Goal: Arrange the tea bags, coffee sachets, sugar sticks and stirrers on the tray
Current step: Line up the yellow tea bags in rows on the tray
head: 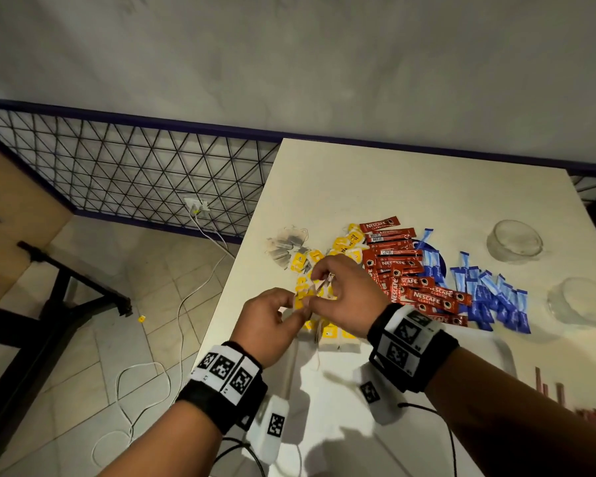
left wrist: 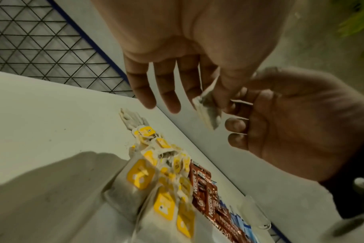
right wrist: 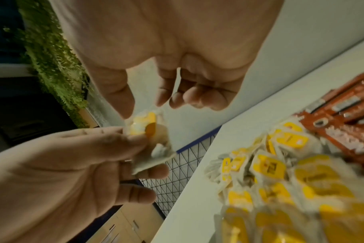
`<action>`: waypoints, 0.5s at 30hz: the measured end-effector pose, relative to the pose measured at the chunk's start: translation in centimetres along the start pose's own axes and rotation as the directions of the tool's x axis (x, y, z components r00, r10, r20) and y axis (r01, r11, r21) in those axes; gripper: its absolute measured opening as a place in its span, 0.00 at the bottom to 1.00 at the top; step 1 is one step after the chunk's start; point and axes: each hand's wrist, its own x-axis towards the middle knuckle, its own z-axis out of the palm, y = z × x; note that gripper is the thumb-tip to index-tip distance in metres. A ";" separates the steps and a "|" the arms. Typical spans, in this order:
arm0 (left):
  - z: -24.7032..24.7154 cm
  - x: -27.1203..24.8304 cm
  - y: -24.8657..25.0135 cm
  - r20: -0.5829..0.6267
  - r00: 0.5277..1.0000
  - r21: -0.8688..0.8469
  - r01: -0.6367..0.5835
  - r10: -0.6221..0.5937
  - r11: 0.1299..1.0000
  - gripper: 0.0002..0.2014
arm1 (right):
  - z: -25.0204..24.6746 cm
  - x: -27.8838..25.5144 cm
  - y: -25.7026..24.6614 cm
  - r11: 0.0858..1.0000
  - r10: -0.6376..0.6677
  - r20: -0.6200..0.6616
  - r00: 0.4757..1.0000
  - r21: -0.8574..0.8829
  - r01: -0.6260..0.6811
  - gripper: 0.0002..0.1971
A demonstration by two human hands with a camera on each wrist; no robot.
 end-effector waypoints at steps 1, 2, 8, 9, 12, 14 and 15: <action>-0.2 0.1 0.3 0.043 0.999 -0.048 0.026 -0.024 0.999 0.09 | -0.3 0.1 -0.1 1.000 -0.019 0.036 0.999 -0.023 0.020 0.13; -0.4 0.1 0.5 0.077 0.996 -0.075 0.042 -0.036 0.996 0.08 | -0.4 0.2 -0.2 0.998 -0.032 0.077 0.997 -0.043 0.035 0.12; -0.3 0.3 0.1 0.060 0.998 0.059 -0.013 0.009 0.998 0.05 | -0.1 0.4 0.0 0.998 0.053 0.090 0.995 -0.051 -0.048 0.04; -0.3 0.3 -0.1 0.064 0.998 0.085 -0.009 0.004 0.996 0.06 | 0.1 0.4 0.3 0.997 0.067 0.080 0.994 -0.039 -0.064 0.04; 0.2 0.7 -1.3 0.164 0.972 0.207 0.132 -0.167 0.969 0.13 | 0.2 0.1 1.9 0.991 0.112 0.074 0.991 -0.078 -0.106 0.05; 0.8 0.8 -2.4 0.235 0.923 0.314 0.225 -0.305 0.922 0.15 | 0.1 -0.5 3.7 0.969 0.155 0.084 0.984 -0.209 -0.134 0.06; 1.2 0.8 -2.9 0.259 0.901 0.359 0.245 -0.349 0.901 0.14 | 0.0 -1.0 4.6 0.947 0.178 0.104 0.979 -0.288 -0.142 0.06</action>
